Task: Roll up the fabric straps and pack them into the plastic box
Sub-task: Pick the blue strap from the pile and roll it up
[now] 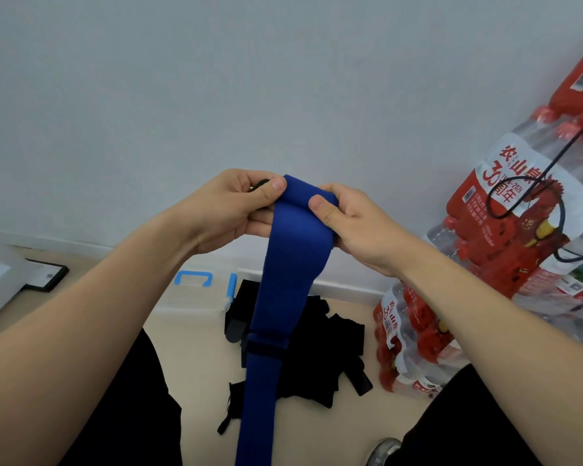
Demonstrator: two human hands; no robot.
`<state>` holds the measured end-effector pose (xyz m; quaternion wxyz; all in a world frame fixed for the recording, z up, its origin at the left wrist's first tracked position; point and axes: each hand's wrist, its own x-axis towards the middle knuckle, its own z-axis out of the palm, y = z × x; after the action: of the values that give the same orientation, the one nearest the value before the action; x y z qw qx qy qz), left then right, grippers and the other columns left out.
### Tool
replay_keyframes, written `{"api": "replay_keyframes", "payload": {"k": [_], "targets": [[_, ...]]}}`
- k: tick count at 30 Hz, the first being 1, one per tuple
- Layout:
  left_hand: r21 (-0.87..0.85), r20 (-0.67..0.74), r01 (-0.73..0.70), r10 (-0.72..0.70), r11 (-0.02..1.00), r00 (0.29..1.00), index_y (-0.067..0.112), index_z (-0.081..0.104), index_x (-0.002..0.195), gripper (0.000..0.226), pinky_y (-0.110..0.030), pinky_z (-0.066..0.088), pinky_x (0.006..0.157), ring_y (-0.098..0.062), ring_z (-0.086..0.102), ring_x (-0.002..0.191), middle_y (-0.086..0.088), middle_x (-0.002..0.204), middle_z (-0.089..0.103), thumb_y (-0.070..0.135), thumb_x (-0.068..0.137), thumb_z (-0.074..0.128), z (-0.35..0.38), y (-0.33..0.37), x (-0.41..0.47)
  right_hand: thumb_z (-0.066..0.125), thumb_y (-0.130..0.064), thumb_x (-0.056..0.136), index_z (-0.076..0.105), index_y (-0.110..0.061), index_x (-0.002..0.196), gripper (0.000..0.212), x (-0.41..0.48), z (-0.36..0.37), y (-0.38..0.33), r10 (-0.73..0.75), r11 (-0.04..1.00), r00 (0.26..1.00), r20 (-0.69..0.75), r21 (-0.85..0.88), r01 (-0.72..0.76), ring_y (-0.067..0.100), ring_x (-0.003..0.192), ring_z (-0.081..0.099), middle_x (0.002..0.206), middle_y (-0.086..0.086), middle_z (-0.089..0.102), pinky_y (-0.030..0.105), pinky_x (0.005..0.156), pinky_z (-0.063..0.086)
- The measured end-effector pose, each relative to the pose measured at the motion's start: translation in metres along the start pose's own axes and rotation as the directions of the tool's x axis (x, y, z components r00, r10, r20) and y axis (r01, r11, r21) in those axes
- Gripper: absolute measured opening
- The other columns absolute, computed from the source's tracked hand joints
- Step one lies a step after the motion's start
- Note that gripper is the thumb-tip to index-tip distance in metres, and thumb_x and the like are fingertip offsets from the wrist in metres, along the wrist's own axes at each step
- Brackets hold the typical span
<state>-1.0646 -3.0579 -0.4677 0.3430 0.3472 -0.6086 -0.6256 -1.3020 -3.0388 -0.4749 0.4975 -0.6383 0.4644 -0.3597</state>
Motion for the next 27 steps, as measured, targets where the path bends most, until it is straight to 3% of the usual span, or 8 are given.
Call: {"api": "replay_keyframes", "payload": {"k": [3, 8, 11, 14, 17, 21, 24, 27], "targets": [[0.064, -0.032, 0.045, -0.043, 0.997, 0.999, 0.002, 0.06, 0.12, 0.035, -0.042, 0.065, 0.078, -0.032, 0.074, 0.091, -0.017, 0.103, 0.07, 0.033, 0.118, 0.043, 0.009, -0.004, 0.004, 0.06, -0.022, 0.112, 0.067, -0.015, 0.12, 0.013, 0.001, -0.008, 0.002, -0.072, 0.986, 0.995, -0.074, -0.154, 0.06, 0.016, 0.082, 0.07, 0.098, 0.009, 0.073, 0.037, 0.068, 0.063], [0.049, -0.099, 0.065, -0.06, 0.997, 0.993, 0.005, 0.062, 0.114, 0.05, -0.044, 0.066, 0.076, -0.033, 0.076, 0.088, -0.016, 0.101, 0.074, 0.054, 0.109, 0.057, 0.023, -0.007, 0.011, 0.077, -0.009, 0.099, 0.081, -0.025, 0.121, 0.028, 0.003, -0.016, 0.01, -0.225, 0.954, 0.968, -0.108, -0.227, 0.196, 0.014, 0.105, 0.08, 0.109, -0.007, 0.083, 0.042, 0.097, 0.064], [0.044, -0.177, 0.055, -0.046, 0.997, 0.983, 0.013, 0.059, 0.098, 0.028, -0.037, 0.065, 0.07, -0.027, 0.077, 0.083, -0.01, 0.093, 0.078, 0.038, 0.108, 0.065, 0.022, -0.01, 0.012, 0.08, -0.014, 0.096, 0.082, -0.027, 0.122, 0.029, 0.006, -0.009, 0.012, -0.236, 0.94, 0.963, -0.126, -0.283, 0.193, 0.01, 0.095, 0.08, 0.105, -0.01, 0.084, 0.039, 0.085, 0.066], [0.023, -0.191, 0.044, -0.039, 0.999, 0.981, 0.009, 0.065, 0.11, 0.015, -0.034, 0.065, 0.076, -0.028, 0.081, 0.092, -0.016, 0.1, 0.082, 0.023, 0.106, 0.071, 0.018, -0.01, 0.01, 0.068, -0.038, 0.106, 0.082, -0.034, 0.121, 0.021, 0.006, -0.009, 0.006, -0.181, 0.925, 0.983, -0.026, -0.345, 0.161, 0.023, 0.077, 0.075, 0.1, -0.005, 0.083, 0.039, 0.065, 0.062], [0.051, -0.197, 0.023, -0.013, 0.998, 0.98, 0.013, 0.066, 0.128, 0.025, -0.033, 0.066, 0.081, -0.029, 0.081, 0.101, -0.017, 0.107, 0.082, 0.016, 0.103, 0.073, 0.019, -0.008, 0.007, 0.061, -0.043, 0.11, 0.079, -0.02, 0.116, 0.03, 0.006, -0.012, 0.003, -0.056, 0.938, 0.998, 0.015, -0.341, 0.057, 0.025, 0.075, 0.073, 0.097, 0.007, 0.08, 0.042, 0.07, 0.06], [0.178, -0.127, 0.021, 0.002, 0.984, 0.992, 0.013, 0.071, 0.13, 0.03, -0.033, 0.066, 0.082, -0.025, 0.08, 0.108, -0.008, 0.113, 0.082, 0.034, 0.111, 0.061, 0.019, -0.005, 0.0, 0.075, -0.023, 0.104, 0.078, -0.023, 0.115, 0.012, 0.005, -0.01, 0.0, -0.121, 0.964, 0.991, -0.064, -0.246, 0.101, 0.019, 0.083, 0.078, 0.102, 0.001, 0.08, 0.034, 0.073, 0.064], [0.245, -0.112, 0.08, -0.053, 0.966, 0.992, 0.017, 0.078, 0.121, 0.054, -0.032, 0.066, 0.074, -0.024, 0.081, 0.1, -0.006, 0.108, 0.083, 0.059, 0.111, 0.046, 0.022, -0.003, -0.002, 0.083, -0.01, 0.094, 0.08, -0.027, 0.116, 0.028, 0.005, -0.004, 0.0, -0.209, 0.953, 0.971, -0.112, -0.246, 0.177, 0.012, 0.095, 0.08, 0.106, -0.009, 0.081, 0.032, 0.084, 0.066], [0.218, -0.149, 0.098, -0.066, 0.971, 0.987, 0.015, 0.081, 0.117, 0.05, -0.032, 0.066, 0.071, -0.026, 0.082, 0.098, -0.009, 0.106, 0.084, 0.054, 0.111, 0.05, 0.022, -0.004, -0.002, 0.087, -0.012, 0.089, 0.082, -0.03, 0.12, 0.036, 0.004, 0.003, 0.001, -0.249, 0.919, 0.96, -0.128, -0.342, 0.193, 0.011, 0.088, 0.081, 0.105, -0.012, 0.082, 0.033, 0.081, 0.067]]}}
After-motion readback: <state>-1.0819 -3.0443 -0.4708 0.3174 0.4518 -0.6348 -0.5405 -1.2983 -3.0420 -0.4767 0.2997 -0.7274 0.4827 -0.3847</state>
